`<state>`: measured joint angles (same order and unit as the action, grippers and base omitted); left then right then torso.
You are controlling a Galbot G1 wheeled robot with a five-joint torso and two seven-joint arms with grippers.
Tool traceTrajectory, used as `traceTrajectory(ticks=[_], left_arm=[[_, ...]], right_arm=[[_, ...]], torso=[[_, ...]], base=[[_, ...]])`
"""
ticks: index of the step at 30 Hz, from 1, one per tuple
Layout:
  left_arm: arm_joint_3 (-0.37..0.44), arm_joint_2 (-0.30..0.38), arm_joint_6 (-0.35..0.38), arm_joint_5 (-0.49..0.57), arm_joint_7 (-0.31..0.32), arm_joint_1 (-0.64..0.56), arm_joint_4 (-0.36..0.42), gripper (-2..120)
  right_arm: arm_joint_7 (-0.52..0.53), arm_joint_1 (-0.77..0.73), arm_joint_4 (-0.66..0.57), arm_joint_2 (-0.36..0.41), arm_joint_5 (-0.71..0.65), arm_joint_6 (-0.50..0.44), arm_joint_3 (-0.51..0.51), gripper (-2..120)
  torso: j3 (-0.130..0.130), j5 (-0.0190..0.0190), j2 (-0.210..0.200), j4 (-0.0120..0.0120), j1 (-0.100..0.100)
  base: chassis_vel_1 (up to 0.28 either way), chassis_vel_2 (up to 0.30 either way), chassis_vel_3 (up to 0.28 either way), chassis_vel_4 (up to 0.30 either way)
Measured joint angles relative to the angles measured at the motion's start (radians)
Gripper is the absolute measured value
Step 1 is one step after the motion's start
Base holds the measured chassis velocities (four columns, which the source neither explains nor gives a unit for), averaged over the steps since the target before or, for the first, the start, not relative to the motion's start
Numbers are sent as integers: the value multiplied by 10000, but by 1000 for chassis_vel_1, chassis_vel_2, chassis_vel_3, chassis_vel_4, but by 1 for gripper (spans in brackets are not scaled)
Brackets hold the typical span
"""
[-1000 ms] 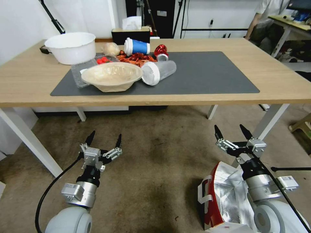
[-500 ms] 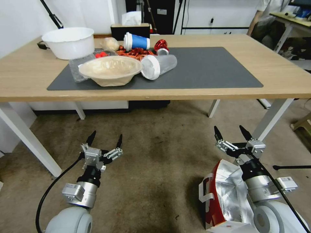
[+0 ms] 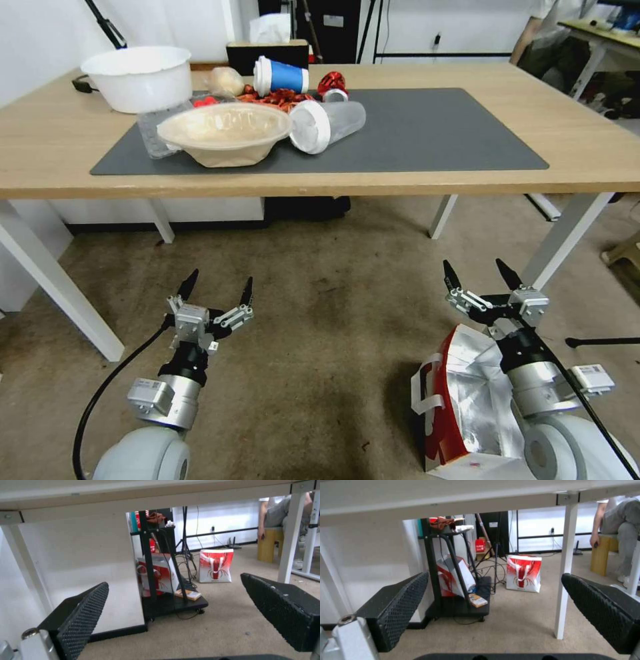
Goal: Pick up the food delivery bag from the floor and place it on the table.
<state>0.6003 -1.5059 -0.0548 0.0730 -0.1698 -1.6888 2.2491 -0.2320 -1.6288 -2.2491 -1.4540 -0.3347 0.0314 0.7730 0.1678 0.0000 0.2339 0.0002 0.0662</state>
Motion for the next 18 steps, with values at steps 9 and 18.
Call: traceTrajectory(ticks=[9,18], left_arm=[[-3,1,0,-18,-17,-18,19,99],[-24,-21,-5,-43,-35,-16,10,99]], right_arm=[[14,20,-1,-7,-7,6,3,100],[20,21,66,-13,-6,-6,-2,100]], torso=[[-260,0,-344,0,-83],[-559,1,-712,0,-150]], base=[[0,0,0,0],[0,0,0,0]])
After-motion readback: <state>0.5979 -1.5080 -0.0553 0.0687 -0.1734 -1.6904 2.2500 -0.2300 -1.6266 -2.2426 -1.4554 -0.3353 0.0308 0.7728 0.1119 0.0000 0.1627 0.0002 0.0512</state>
